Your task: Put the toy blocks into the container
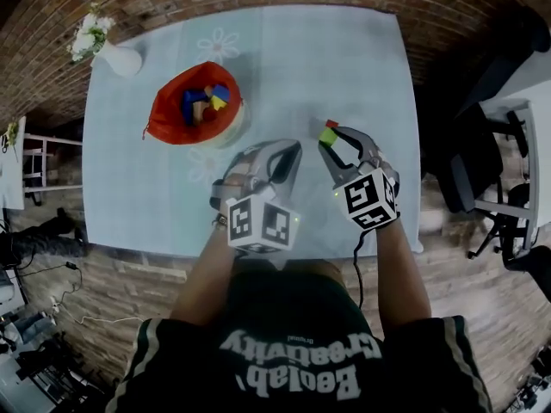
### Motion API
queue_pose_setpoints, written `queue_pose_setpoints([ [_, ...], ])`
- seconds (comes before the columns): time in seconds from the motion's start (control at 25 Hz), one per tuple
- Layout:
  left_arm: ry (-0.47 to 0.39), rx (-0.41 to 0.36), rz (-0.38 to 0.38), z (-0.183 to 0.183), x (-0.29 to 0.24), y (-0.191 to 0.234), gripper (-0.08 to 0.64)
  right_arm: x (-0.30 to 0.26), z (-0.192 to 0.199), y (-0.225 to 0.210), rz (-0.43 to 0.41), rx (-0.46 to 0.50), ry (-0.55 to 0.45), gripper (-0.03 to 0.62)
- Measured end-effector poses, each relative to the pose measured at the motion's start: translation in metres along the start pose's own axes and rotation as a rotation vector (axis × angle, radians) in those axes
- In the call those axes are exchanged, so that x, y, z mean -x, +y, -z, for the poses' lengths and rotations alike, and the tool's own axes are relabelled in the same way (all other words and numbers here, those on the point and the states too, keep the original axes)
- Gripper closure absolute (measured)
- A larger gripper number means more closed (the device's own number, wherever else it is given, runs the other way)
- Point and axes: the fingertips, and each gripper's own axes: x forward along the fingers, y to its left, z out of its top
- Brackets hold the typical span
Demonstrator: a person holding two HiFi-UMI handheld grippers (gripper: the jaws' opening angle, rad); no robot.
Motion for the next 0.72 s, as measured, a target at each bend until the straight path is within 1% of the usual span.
queue_pose_setpoints([
  [0.08,-0.026,0.039,-0.012,0.004,0.015,0.017,0.555,-0.002,-0.033,0.005,0.015,0.022,-0.039,0.451],
  [0.12,-0.034,0.047,-0.023,0.007,0.023,0.027,0.555,-0.005,-0.048,0.009,0.02,0.025,-0.056,0.451],
  [0.24,-0.046,0.035,-0.057,0.02,0.047,0.06,0.555,-0.017,-0.09,0.024,0.026,0.021,-0.097,0.451],
  [0.32,-0.057,0.024,-0.065,0.033,0.063,0.08,0.555,-0.029,-0.119,0.035,0.039,0.027,-0.118,0.451],
  [0.52,-0.066,-0.003,-0.078,0.075,0.103,0.131,0.555,-0.068,-0.188,0.069,0.057,0.03,-0.16,0.451],
  [0.64,-0.066,-0.014,-0.084,0.102,0.116,0.159,0.555,-0.094,-0.22,0.081,0.071,0.035,-0.173,0.451],
  [0.72,-0.06,-0.009,-0.077,0.118,0.118,0.17,0.555,-0.11,-0.233,0.086,0.073,0.03,-0.172,0.451],
])
